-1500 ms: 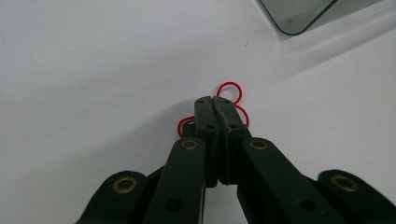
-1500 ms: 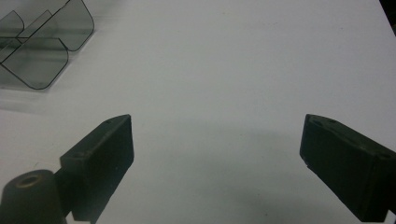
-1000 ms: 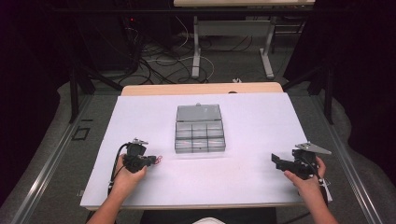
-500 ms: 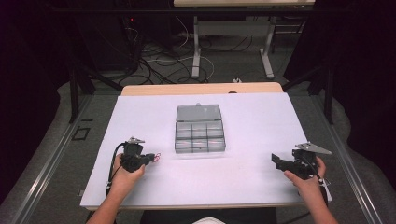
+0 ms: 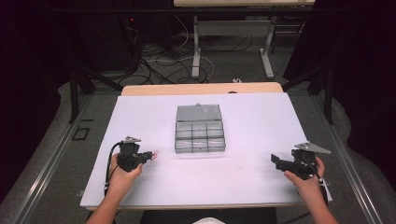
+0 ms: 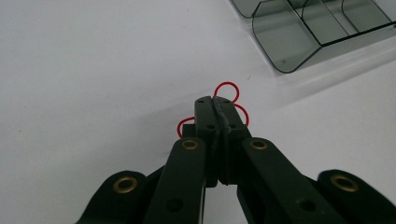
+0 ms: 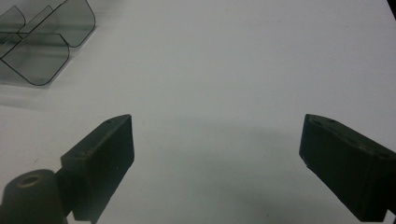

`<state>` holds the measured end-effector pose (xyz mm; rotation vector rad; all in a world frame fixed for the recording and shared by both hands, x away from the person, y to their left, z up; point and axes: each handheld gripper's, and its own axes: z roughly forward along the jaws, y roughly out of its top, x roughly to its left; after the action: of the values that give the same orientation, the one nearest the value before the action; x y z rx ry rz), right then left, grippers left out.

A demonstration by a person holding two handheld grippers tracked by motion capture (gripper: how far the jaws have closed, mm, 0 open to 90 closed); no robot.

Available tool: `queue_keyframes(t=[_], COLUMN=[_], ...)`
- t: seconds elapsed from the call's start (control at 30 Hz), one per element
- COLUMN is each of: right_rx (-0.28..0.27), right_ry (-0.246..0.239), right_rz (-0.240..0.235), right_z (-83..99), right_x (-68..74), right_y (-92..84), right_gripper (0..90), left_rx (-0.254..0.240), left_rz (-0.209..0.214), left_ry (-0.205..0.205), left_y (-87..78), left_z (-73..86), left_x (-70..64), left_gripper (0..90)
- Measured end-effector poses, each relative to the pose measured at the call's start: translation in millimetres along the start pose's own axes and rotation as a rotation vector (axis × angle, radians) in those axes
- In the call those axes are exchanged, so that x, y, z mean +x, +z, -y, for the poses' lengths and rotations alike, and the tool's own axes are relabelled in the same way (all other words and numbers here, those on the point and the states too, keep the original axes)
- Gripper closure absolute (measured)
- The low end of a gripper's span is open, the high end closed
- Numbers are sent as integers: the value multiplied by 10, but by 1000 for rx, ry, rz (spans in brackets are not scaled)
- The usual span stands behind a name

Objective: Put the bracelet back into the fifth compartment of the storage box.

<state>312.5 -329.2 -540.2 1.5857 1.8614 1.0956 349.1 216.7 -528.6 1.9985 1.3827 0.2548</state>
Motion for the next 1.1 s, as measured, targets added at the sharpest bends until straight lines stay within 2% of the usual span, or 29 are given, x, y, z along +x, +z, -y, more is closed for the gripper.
queue_keyframes(t=[0.23, 0.33, 0.53, 1.1], right_rx=[7, 11, 12, 1], right_ry=[-10, -1, -20, -41], right_rz=[-10, -16, -37, -19], right_z=[-4, -9, -17, -26], right_x=[-10, -1, 11, 22], right_y=[18, 23, 33, 29], right_gripper=[95, 57, 4, 0], left_rx=[-25, -29, -48, -87], left_rz=[-2, 5, 2, 12], left_ry=[-9, -12, -21, -26], left_y=[-52, -74, -102, -217], left_z=[-2, -6, -7, -11], left_x=[20, 30, 33, 30], left_gripper=[900, 900, 900, 900])
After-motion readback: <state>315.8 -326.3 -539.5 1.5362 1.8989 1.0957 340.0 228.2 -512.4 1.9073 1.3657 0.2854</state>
